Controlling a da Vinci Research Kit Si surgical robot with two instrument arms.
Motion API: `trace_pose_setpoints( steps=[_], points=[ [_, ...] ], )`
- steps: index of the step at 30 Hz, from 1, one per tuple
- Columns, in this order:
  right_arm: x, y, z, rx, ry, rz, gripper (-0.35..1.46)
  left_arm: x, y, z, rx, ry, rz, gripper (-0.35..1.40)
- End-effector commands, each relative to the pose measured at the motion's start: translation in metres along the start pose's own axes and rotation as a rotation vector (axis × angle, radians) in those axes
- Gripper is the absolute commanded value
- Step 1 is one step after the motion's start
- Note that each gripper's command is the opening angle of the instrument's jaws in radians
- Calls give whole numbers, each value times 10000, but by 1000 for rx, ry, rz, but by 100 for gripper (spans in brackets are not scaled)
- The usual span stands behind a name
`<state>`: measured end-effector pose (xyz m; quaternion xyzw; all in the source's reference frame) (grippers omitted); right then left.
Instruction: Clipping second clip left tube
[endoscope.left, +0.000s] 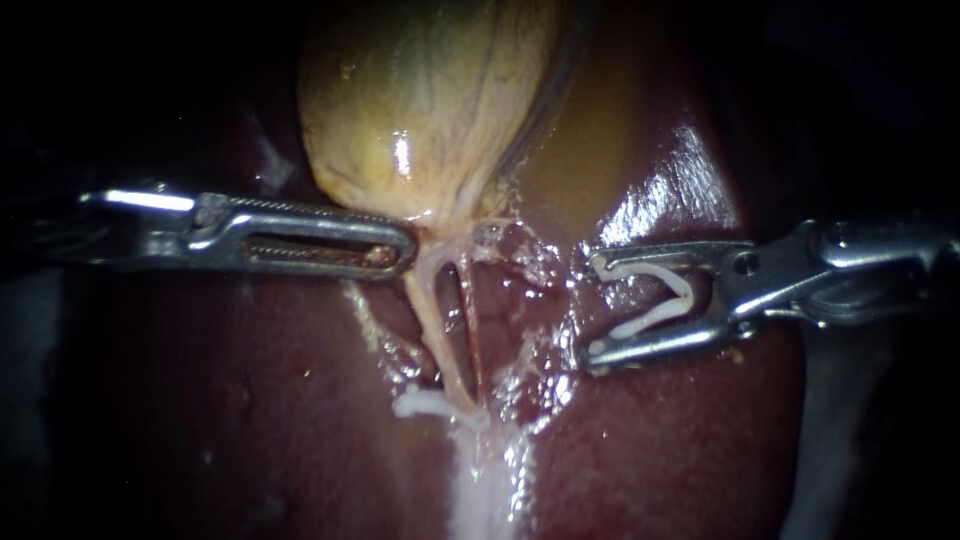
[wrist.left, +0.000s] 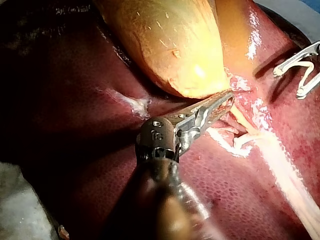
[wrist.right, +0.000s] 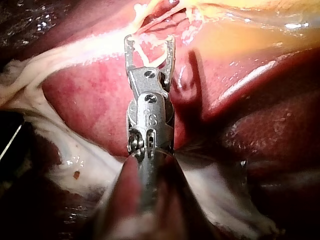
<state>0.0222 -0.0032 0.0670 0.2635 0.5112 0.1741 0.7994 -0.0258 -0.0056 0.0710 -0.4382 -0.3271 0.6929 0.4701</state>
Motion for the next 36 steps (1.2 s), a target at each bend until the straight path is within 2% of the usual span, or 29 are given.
trace_pose_setpoints(
  steps=[1, 10, 14, 24, 36],
  points=[
    [0, 0, 0, 0, 1, 0, 49, 0, 2, -2, -2, 0, 0, -35],
    [1, -4, 8, -5, 4, 0, 49, 4, 5, -10, -12, 0, -8, -35],
    [-3, -10, 27, -12, 4, -5, 49, 4, 4, -9, -12, 0, -8, -35],
    [-18, -19, 89, 17, 2, -13, 49, 5, 2, -7, -9, 2, -8, -35],
    [-34, -14, 127, 26, 3, -2, 49, 5, 5, -5, -7, 4, -8, -35]
  ],
)
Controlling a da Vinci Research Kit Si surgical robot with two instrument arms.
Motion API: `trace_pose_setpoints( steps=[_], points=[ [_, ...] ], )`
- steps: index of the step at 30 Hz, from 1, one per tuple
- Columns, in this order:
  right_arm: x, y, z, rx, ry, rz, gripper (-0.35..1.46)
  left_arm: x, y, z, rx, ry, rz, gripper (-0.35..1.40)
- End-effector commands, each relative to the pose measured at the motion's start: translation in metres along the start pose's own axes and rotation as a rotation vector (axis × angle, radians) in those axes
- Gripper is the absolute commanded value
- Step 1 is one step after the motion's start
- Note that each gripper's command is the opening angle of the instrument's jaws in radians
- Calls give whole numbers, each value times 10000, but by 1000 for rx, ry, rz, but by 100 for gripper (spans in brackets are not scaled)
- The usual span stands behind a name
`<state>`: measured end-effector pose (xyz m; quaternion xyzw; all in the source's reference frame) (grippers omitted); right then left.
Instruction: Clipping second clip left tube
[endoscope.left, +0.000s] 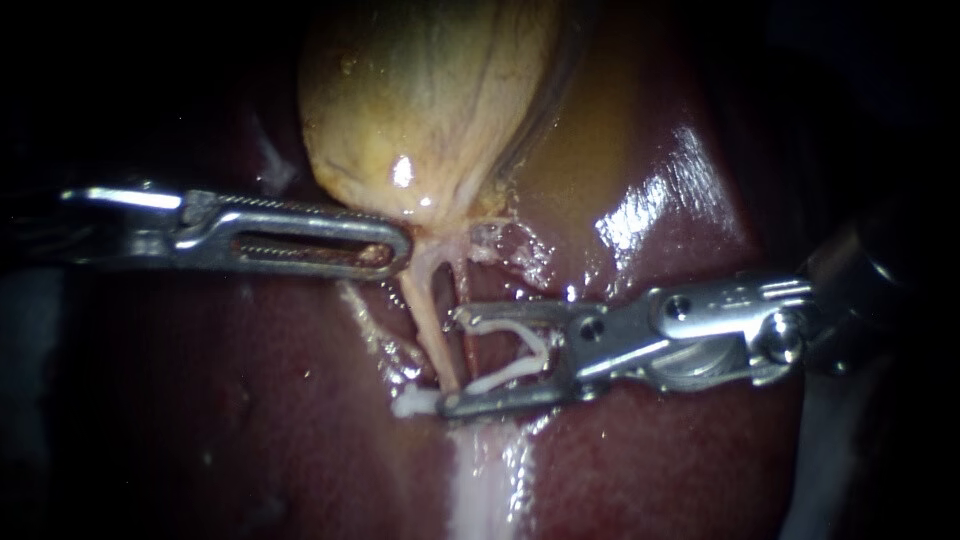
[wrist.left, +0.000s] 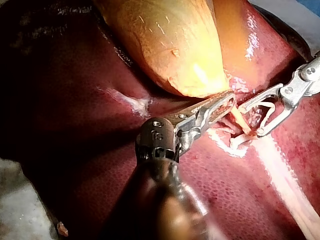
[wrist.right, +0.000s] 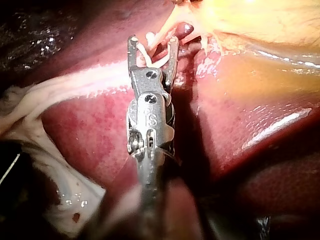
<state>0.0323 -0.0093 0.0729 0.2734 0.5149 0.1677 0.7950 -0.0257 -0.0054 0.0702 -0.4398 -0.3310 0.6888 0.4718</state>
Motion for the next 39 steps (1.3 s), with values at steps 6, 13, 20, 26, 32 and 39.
trace_pose_setpoints(
  steps=[6, 13, 20, 26, 32, 39],
  points=[
    [-8, -2, 20, 17, -5, 13, 49, 0, 1, 1, 1, 1, 0, -35],
    [-21, -7, 49, 41, -9, 24, 49, 0, 1, 2, 2, 1, 0, -35],
    [-24, -5, 57, 42, -10, 51, 44, 0, 1, 2, 2, 1, 0, -35],
    [-23, -3, 50, 45, -8, 106, 5, 0, 1, 2, 2, 1, 0, -35],
    [-25, 0, 48, 54, -8, 164, -33, -1, 0, 3, 2, 1, 1, -35],
    [-26, 0, 46, 56, -19, 235, -35, 0, -1, 3, 1, 1, 1, -35]
  ],
)
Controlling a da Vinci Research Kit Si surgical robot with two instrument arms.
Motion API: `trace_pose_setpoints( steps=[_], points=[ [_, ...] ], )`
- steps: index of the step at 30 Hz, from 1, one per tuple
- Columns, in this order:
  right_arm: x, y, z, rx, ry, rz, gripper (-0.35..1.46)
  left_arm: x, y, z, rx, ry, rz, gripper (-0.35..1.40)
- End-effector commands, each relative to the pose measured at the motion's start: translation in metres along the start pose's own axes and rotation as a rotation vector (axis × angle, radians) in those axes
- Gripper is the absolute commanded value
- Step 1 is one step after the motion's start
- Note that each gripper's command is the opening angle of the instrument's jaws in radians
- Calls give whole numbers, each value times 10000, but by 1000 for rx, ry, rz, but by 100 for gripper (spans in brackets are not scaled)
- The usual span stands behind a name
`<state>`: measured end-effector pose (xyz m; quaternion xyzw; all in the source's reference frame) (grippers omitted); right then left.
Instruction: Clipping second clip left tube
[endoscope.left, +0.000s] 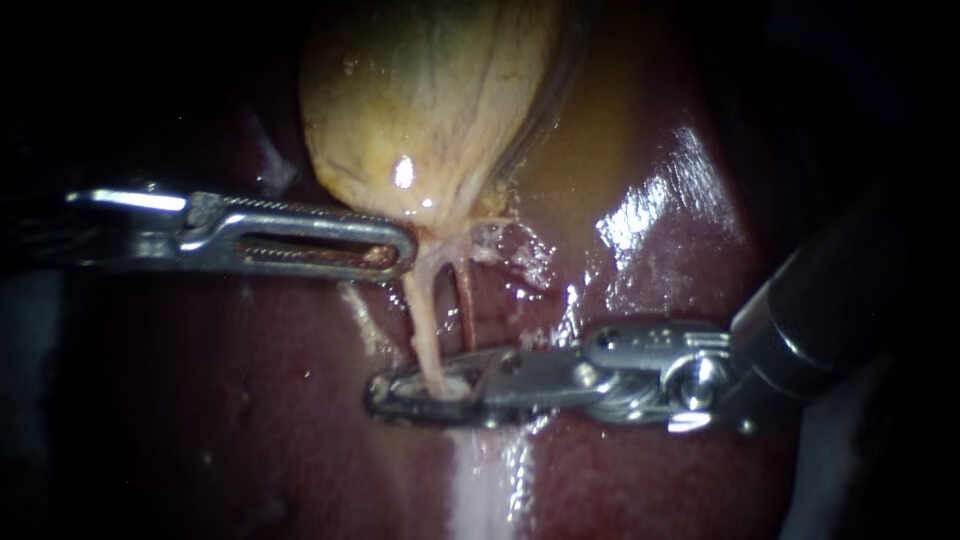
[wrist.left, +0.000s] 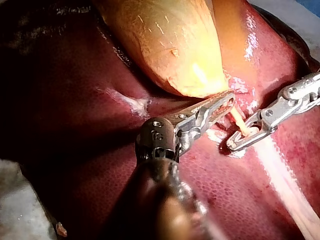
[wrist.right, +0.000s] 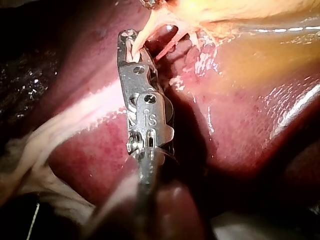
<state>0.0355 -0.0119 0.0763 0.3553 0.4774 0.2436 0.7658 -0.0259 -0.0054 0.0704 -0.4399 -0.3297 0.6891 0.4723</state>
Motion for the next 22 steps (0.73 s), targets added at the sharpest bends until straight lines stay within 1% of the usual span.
trace_pose_setpoints(
  steps=[1, 22],
  points=[
    [0, 0, 0, -1, -7, -1, -35, 0, -1, 0, -1, -1, 0, -35],
    [-1, 3, -2, -1, -13, 4, -35, 0, -3, -1, -2, -1, 1, -35]
  ],
)
